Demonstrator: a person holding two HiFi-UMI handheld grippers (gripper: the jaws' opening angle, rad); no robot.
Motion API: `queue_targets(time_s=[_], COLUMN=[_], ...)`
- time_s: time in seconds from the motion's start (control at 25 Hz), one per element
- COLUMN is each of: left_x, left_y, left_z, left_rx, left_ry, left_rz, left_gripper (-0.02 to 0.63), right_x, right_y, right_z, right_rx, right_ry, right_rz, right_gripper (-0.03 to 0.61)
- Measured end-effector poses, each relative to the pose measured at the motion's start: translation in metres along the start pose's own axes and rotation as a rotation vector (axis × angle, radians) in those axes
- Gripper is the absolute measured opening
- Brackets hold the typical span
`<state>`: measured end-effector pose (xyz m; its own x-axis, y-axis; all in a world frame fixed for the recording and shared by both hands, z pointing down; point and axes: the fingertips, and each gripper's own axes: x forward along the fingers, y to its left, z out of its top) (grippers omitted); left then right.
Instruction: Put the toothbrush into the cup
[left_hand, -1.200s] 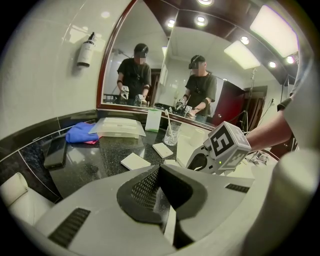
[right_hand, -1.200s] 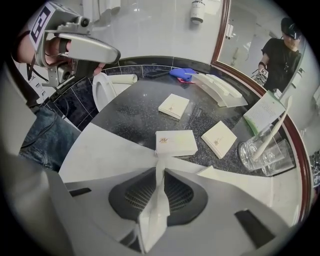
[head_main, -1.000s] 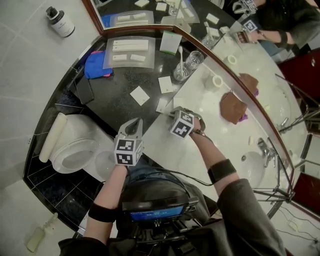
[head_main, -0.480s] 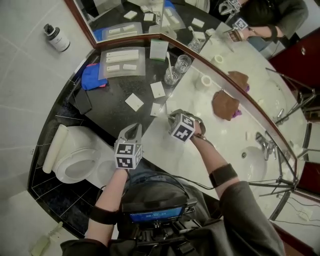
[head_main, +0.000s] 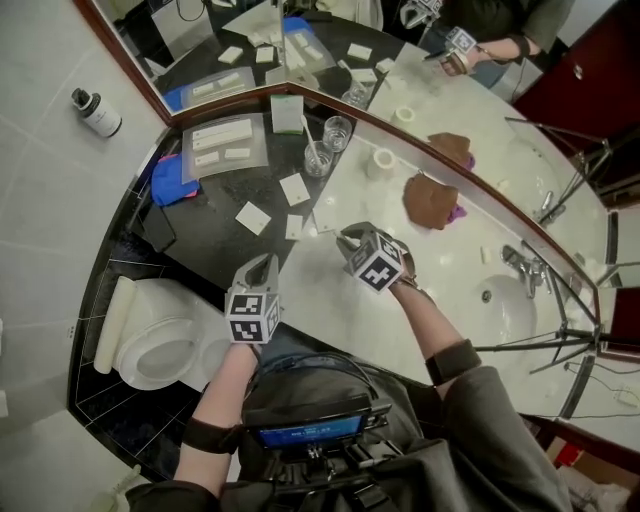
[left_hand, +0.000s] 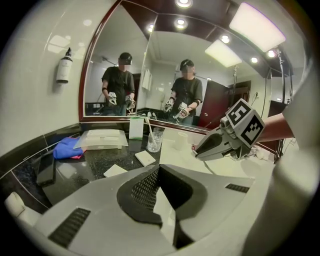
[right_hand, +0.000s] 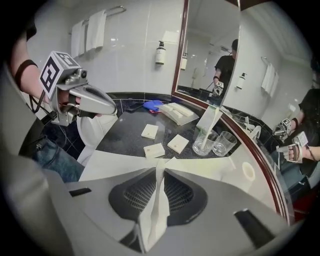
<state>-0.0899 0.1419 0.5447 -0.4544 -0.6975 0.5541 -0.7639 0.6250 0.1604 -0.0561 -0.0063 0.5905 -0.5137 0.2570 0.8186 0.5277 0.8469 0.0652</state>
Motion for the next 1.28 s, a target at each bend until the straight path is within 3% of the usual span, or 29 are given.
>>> queue_targets(time_s=[0.24, 0.8, 1.04, 1.28], left_x=[0.006, 0.020, 0.032, 0.049], left_y=[-0.020, -0.074, -0.092, -0.093], left_z=[0.010, 0.029, 0.033, 0.042], left_rx=[0.038, 0.149, 0.181, 0.209], left_ry=[-0.007, -0.003, 0.006, 0.009], left_rz=[-0.044, -0.158, -0.201, -0.234], left_gripper=[0.003, 0.003, 0.003, 0.003], right_x=[-0.049, -0.158, -0.180, -0.181], right_y=[-0.014, -0.038, -0.044, -0.061], right_z=[0.009, -0.018, -0.039, -0.034], right_rx=[0.082, 0.367, 0.464, 0.533], right_ry=[-0.140, -0.496, -0.571, -0.649], right_rz=[-0.094, -0.304, -0.354, -0.382], right_gripper=[0.069, 0.069, 0.068, 0.067])
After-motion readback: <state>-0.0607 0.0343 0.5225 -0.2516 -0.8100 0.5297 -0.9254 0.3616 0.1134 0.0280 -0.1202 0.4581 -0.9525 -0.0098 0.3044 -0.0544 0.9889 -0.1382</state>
